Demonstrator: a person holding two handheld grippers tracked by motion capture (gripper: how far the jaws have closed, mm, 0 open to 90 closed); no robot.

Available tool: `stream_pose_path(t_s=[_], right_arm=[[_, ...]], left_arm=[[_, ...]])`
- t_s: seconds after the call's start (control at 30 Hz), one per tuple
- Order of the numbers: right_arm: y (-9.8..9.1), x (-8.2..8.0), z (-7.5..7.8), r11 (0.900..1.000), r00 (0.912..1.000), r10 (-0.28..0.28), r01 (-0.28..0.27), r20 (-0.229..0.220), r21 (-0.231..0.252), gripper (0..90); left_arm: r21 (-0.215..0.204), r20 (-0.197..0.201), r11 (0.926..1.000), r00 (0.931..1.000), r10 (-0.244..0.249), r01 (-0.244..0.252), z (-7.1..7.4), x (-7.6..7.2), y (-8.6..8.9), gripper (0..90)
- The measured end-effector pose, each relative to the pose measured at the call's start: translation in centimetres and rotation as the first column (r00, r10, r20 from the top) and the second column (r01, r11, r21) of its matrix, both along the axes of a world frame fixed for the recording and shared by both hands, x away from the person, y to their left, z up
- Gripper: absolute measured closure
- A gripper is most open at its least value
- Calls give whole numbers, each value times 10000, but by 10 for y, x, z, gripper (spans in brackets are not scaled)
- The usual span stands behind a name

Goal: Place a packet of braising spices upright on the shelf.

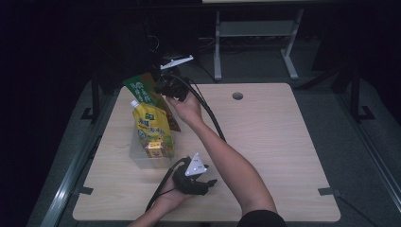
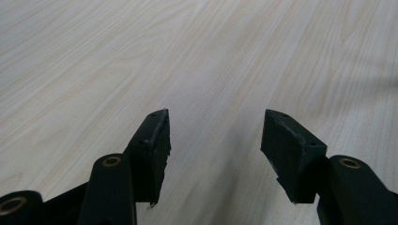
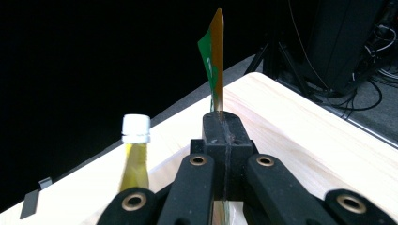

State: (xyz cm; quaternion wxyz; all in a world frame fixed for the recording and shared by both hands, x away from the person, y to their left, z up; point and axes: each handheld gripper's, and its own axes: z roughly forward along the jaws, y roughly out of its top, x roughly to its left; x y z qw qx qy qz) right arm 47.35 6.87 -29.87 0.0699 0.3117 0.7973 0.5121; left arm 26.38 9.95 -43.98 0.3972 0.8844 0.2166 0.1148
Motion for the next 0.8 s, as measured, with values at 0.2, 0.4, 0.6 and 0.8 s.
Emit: stream_pose_path(t_s=[0.2,0.4,0.6,0.8], right_arm=[[-11,0,-6,10000,10000,37,-37,-65,50,892],[-10,1,-13,9949,9988,335,-366,-350,-940,828],[-1,7,-23,9847,9959,495,-614,-760,-1628,773],[8,13,-33,9741,9906,317,-604,-1331,-2179,869]], left_arm=[[-8,-12,10000,10000,2,-2,-1,0,-2,419],[100,62,9999,10000,-44,43,0,0,-2,416],[-10,63,10000,10000,29,-29,1,0,-1,413],[-47,118,9999,9999,110,-109,2,0,0,414]])
